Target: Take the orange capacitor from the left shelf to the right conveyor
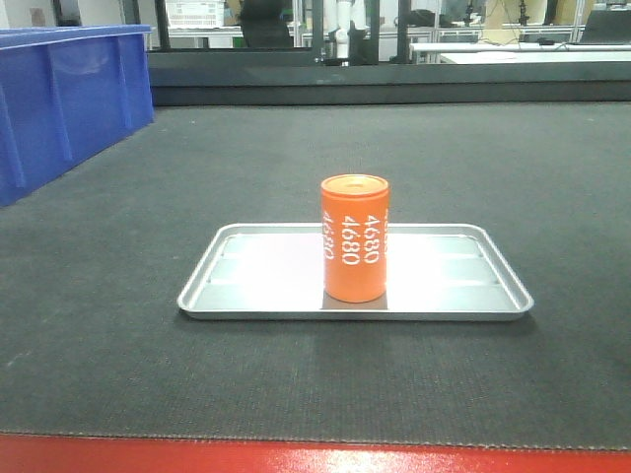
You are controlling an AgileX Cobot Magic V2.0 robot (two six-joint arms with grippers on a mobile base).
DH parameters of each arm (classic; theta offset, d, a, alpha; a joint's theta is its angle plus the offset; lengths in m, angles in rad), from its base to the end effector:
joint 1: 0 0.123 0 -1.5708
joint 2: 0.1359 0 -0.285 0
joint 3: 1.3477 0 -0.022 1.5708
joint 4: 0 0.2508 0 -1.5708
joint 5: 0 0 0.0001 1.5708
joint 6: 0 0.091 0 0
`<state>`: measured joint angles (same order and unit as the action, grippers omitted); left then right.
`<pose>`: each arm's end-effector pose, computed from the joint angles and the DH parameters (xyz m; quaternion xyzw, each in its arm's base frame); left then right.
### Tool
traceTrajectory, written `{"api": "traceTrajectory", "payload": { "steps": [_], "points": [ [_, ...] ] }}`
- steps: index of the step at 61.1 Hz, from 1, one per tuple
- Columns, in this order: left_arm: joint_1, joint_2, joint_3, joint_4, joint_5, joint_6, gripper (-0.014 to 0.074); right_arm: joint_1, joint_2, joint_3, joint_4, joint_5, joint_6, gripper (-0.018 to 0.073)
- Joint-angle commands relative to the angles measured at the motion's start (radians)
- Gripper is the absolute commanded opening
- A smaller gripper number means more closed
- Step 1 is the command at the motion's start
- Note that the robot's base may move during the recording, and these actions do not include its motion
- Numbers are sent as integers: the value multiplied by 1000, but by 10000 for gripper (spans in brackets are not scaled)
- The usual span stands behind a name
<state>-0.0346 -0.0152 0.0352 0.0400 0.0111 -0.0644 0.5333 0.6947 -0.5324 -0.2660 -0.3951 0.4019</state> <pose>0.0567 -0.0019 0.2011 0.0033 0.6870 -0.0213 0.7264 0.1209 0.0821 0.3639 -0.1509 0.5716 0.3003 0.7486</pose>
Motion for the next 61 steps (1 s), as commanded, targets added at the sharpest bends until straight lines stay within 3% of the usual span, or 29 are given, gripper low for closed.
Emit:
{"api": "traceTrajectory", "payload": {
  "steps": [1, 8, 16, 31, 48, 61],
  "points": [
    [0, -7, 22, -2, -91, -6, -126, -4, -8, -25, 4, -76, -7, 69],
    [0, -7, 22, -2, -91, -6, -126, -70, -55, -25, 4, -18, -100, 54],
    [0, -7, 22, -2, -91, -6, -126, -221, -149, -25, 12, 118, -146, 50],
    [0, -7, 22, -2, -91, -6, -126, -464, -363, 7, 12, 329, -154, 50],
    [0, -7, 22, -2, -91, -6, -126, -609, -566, 230, 22, 333, -154, 50],
    [0, -7, 22, -2, -91, -6, -126, -619, -724, 443, 56, 281, -142, 50]
  ]
}}
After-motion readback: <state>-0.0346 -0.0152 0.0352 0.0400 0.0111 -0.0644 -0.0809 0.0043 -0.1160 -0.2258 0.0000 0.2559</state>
